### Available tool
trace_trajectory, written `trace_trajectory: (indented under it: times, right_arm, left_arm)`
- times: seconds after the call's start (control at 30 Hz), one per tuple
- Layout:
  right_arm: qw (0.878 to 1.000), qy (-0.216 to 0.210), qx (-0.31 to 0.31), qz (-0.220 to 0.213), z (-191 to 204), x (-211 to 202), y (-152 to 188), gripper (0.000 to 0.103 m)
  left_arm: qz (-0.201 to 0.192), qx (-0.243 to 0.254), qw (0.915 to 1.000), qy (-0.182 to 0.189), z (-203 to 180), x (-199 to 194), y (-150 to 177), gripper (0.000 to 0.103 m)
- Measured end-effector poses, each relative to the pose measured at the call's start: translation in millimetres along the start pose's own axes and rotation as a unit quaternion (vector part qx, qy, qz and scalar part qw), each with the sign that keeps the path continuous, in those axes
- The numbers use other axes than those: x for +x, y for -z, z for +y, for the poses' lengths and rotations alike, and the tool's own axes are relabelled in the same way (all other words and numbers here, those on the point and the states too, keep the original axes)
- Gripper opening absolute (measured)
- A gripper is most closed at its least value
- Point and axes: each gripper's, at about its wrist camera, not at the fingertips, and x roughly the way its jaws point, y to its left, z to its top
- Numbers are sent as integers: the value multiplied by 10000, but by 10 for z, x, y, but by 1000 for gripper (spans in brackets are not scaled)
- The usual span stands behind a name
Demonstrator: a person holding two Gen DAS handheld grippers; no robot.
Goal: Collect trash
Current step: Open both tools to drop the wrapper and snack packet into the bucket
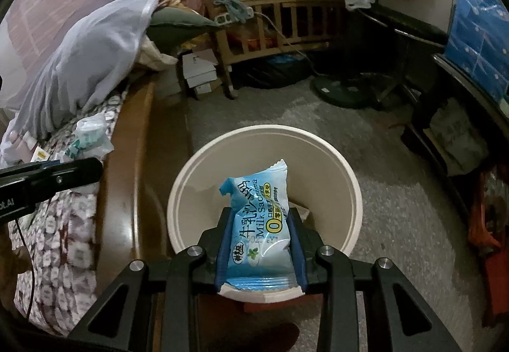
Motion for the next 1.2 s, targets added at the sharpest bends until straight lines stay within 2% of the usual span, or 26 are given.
trace_trajectory:
  times: [0.2, 0.7, 1.13, 1.2]
  right_arm:
    - [9999, 14, 132, 21, -133, 48, 1, 32]
    - [9997, 23, 234, 63, -185, 122, -21, 32]
    - [9989, 43, 457, -51, -197, 92, -121, 32]
    - [9987, 63, 494, -48, -208, 102, -128, 32]
  left_arm:
    - [125, -57, 9999, 32, -65, 165, -62, 16]
    - [209, -69, 9998, 4, -130, 351, -105, 16]
    - [137, -130, 9994, 286, -56, 293, -88, 17]
    - [118, -168, 9991, 374, -48, 282, -85, 19]
